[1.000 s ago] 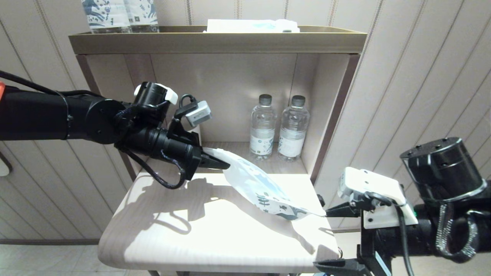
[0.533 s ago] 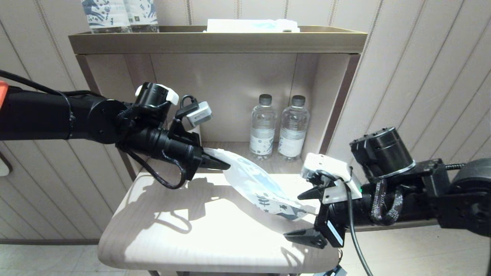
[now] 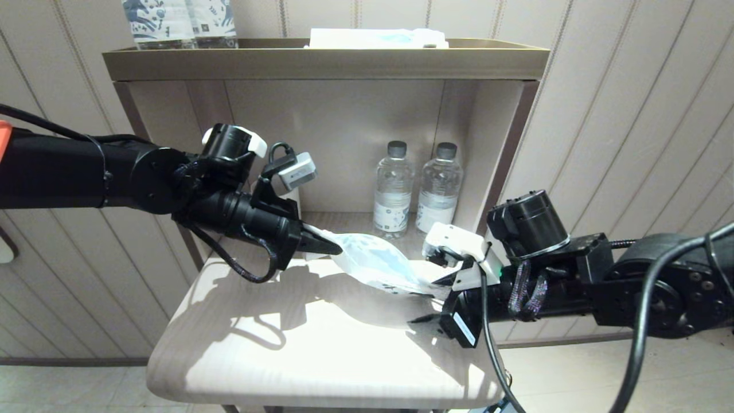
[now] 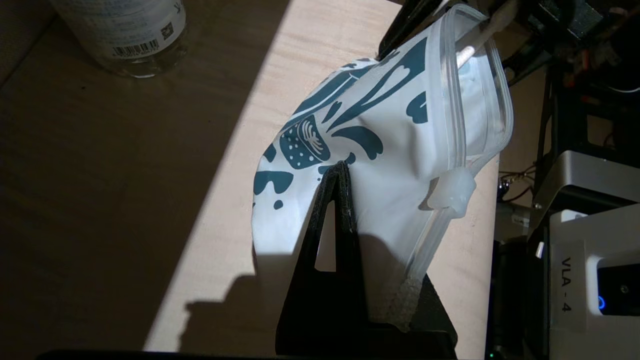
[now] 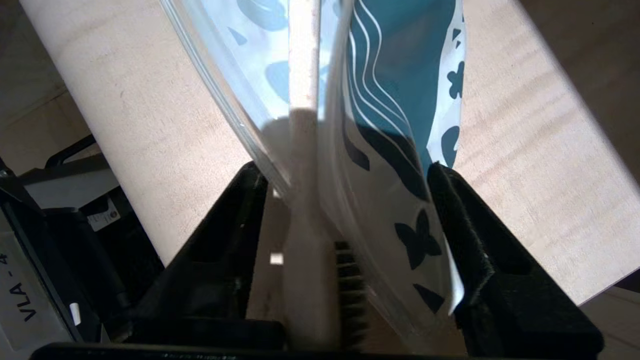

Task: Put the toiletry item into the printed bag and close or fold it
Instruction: Hand it to the other hand

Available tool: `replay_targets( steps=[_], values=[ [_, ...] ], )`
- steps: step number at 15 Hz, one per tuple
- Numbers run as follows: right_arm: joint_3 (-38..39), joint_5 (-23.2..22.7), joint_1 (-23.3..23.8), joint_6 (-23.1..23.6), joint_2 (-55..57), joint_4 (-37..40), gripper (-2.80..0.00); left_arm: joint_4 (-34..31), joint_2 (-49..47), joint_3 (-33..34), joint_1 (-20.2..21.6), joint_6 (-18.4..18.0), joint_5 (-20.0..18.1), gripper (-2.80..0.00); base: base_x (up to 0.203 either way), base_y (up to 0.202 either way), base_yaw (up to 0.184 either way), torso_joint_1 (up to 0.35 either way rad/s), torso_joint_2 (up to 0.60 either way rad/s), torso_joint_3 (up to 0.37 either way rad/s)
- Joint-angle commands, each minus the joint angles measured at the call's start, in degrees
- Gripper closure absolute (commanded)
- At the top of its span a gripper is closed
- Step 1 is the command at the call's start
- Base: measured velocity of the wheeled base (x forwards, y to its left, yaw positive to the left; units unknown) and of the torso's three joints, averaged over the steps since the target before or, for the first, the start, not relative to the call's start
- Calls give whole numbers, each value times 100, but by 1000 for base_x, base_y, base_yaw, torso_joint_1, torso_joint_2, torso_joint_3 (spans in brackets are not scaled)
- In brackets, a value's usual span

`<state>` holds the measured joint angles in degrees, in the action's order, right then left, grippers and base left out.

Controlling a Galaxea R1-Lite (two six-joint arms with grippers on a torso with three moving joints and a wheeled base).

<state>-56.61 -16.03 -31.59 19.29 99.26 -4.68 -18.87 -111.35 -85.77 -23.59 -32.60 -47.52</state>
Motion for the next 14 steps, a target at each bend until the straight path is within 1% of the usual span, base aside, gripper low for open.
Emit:
replay_targets(
  steps=[1,5,14],
  values=[
    [19,4,-23,5,32,-6,0,-11,-10,-1,-5,-19,-29,0,0,0,0,0,0,0],
    [64,4,-14,5,-74,-7,0,-11,-10,-1,3,-19,-29,0,0,0,0,0,0,0],
    [1,21,12,-48,-839,91,0,-11,-144,0,-5,-39,-48,0,0,0,0,0,0,0]
  ],
)
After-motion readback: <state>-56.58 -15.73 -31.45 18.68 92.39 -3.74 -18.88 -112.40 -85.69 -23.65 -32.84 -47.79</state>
